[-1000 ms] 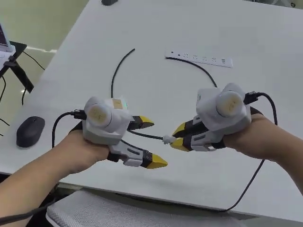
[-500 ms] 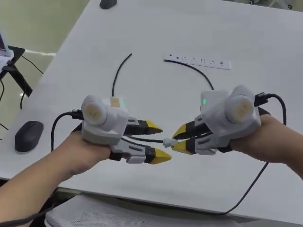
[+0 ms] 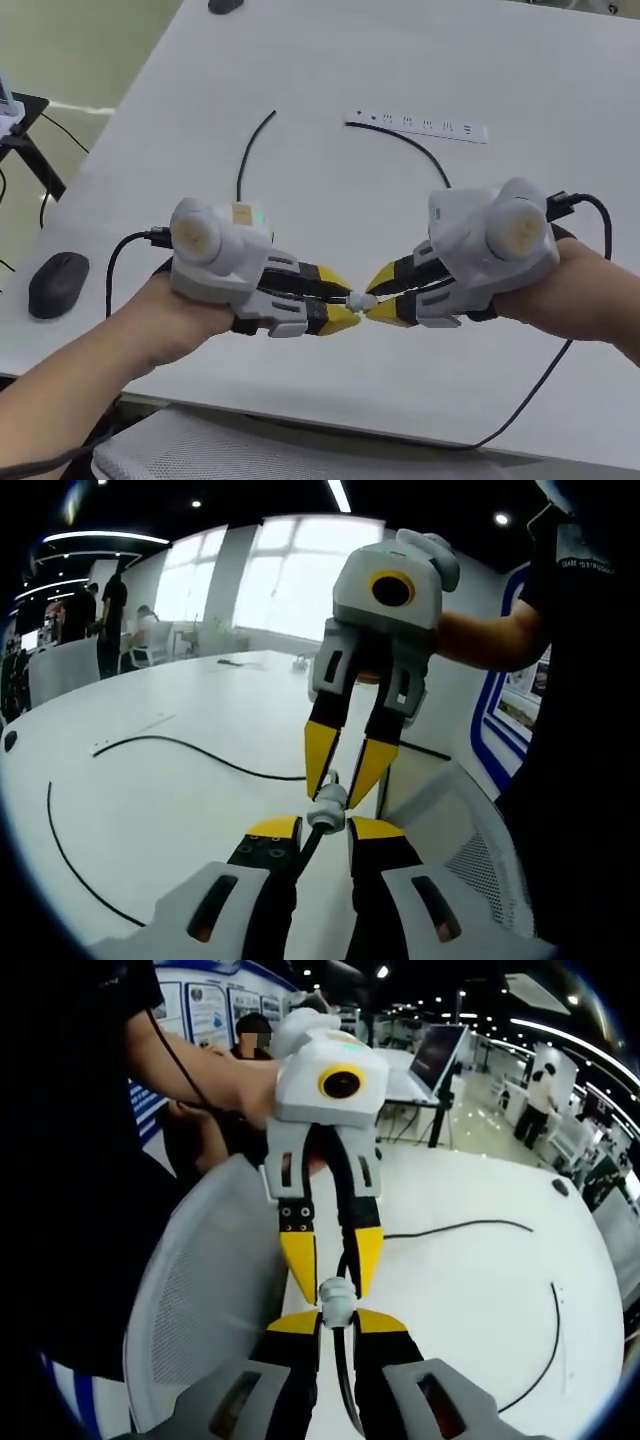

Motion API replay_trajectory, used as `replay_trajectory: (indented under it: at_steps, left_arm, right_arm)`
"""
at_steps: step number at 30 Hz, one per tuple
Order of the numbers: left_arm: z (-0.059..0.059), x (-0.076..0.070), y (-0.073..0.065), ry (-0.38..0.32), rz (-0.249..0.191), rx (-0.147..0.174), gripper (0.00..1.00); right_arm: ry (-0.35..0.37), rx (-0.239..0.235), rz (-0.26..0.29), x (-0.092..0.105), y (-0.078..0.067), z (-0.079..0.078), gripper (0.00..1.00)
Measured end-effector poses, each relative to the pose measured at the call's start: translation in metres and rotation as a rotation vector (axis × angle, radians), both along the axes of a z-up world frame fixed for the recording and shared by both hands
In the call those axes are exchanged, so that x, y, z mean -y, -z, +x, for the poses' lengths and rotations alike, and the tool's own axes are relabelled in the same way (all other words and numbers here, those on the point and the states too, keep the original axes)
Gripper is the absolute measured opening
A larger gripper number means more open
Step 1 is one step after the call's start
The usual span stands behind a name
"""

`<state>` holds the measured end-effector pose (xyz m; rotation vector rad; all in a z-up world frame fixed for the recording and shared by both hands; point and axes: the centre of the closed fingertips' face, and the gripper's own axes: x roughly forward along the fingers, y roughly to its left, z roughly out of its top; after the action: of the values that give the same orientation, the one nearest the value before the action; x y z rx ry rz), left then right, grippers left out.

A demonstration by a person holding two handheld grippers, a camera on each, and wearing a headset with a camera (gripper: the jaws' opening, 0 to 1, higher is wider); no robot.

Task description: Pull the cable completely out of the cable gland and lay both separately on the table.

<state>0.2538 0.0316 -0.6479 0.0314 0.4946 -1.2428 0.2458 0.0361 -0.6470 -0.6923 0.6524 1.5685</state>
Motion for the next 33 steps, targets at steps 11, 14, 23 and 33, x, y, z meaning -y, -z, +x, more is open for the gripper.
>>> replay_trajectory:
  at_steps: [11, 14, 23, 33]
  left_arm:
    - [-0.001, 0.002, -0.001, 0.008, 0.005, 0.028, 0.16]
    - [-0.002, 0.001, -0.002, 0.005, 0.013, 0.026, 0.15]
    - [-0.005, 0.001, -0.006, 0.001, 0.021, 0.013, 0.15]
    - [-0.003, 0.003, -0.012, 0.018, 0.039, 0.061, 0.15]
  right_arm:
    - [-0.038, 0.014, 0.046, 0.001, 0.0, 0.0, 0.07]
    - [-0.058, 0.036, 0.062, 0.001, 0.0, -0.002, 0.07]
    - [0.017, -0.05, 0.141, 0.001, -0.006, -0.003, 0.08]
    - [0.157, -0.383, 0.218, 0.006, -0.016, 0.001, 0.15]
